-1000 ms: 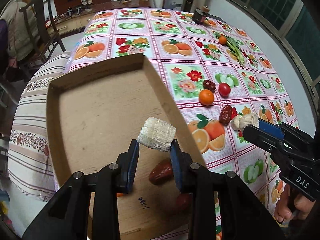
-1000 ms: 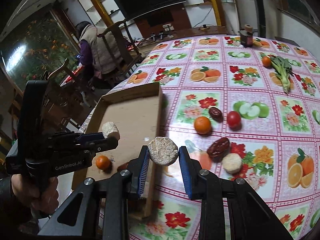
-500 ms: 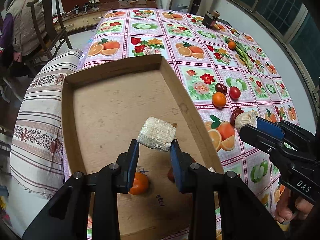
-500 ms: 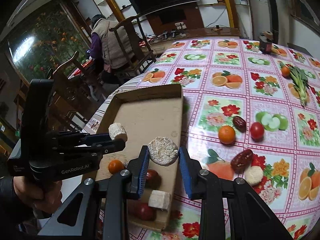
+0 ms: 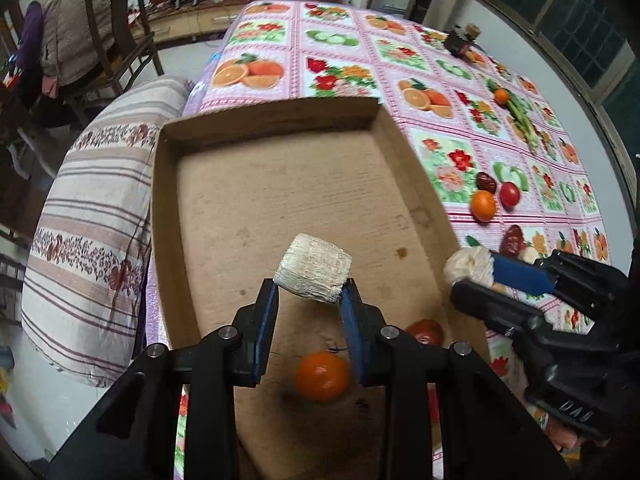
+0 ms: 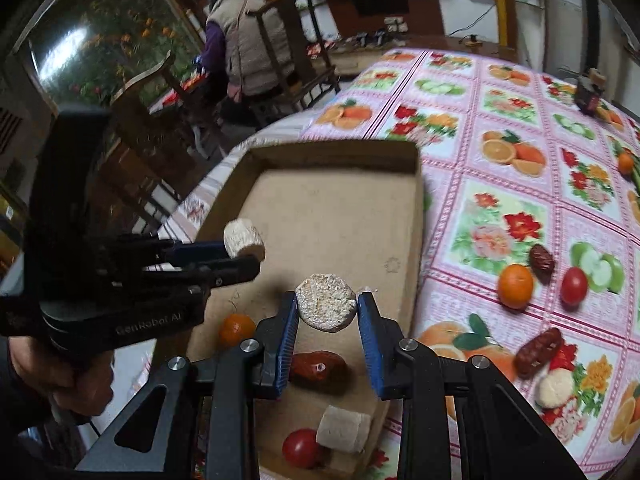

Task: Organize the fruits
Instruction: 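Carry white cylinder and round slice into the cardboard tray and open both tools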

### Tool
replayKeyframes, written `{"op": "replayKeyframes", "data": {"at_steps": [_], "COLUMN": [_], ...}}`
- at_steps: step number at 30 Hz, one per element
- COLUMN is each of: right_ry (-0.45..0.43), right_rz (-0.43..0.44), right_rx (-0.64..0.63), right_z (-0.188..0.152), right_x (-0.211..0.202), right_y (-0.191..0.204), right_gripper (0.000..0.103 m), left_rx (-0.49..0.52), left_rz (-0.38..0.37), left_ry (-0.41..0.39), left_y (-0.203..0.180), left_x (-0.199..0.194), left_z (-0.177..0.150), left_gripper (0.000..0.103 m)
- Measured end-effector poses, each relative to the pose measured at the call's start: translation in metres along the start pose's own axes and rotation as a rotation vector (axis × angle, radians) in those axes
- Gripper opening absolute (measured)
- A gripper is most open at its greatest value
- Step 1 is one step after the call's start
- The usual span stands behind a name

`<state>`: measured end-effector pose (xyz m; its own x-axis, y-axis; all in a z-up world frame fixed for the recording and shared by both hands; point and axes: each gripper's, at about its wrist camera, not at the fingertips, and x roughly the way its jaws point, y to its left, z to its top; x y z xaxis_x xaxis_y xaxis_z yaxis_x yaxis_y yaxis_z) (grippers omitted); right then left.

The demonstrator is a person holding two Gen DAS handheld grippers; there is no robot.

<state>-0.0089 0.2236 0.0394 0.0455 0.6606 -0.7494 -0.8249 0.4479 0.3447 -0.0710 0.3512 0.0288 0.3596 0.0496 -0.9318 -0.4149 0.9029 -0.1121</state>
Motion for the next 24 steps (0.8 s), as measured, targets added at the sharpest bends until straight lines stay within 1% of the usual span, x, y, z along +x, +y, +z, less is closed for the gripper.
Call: {"op": "replayKeyframes", "data": {"at_steps": [8, 15, 19, 20, 22, 24], "right_ry": [0.098, 0.148, 0.144, 0.144, 0.132, 0.111], "right_rz": [-0.019, -0.023, -0.035, -0.036, -0.038, -0.037], "right_rx": [-0.053, -0.066, -0.075, -0.075, -0.072, -0.066], "right_z": [-0.004, -0.007, -0.007, -0.007, -0.007, -0.006], "right_x": [0.041, 0.063, 0.062, 0.06, 0.053, 0.044], "right_y": [0.008, 0.007, 0.011, 0.011, 0.012, 0.011], "right_gripper": [0.031, 0.032, 0.033, 0.036, 0.036, 0.041], "left_rx": [-0.02, -0.028, -0.034, -0.041, -0.048, -0.054], "left_rz": [0.013, 0.017, 0.017, 0.014, 0.009, 0.01], "left_ry": [0.037, 0.072, 0.074, 0.079, 0.083, 0.074], "left_y": [0.01, 0.01, 0.009, 0.01, 0.011, 0.011], "left_x": [0.018, 0.033, 0.032, 0.032, 0.031, 0.026], "left_z": [-0.002, -0.005, -0.004, -0.004, -0.004, -0.004], "left_gripper": [0.029, 0.029, 0.031, 0.031, 0.031, 0.031]}}
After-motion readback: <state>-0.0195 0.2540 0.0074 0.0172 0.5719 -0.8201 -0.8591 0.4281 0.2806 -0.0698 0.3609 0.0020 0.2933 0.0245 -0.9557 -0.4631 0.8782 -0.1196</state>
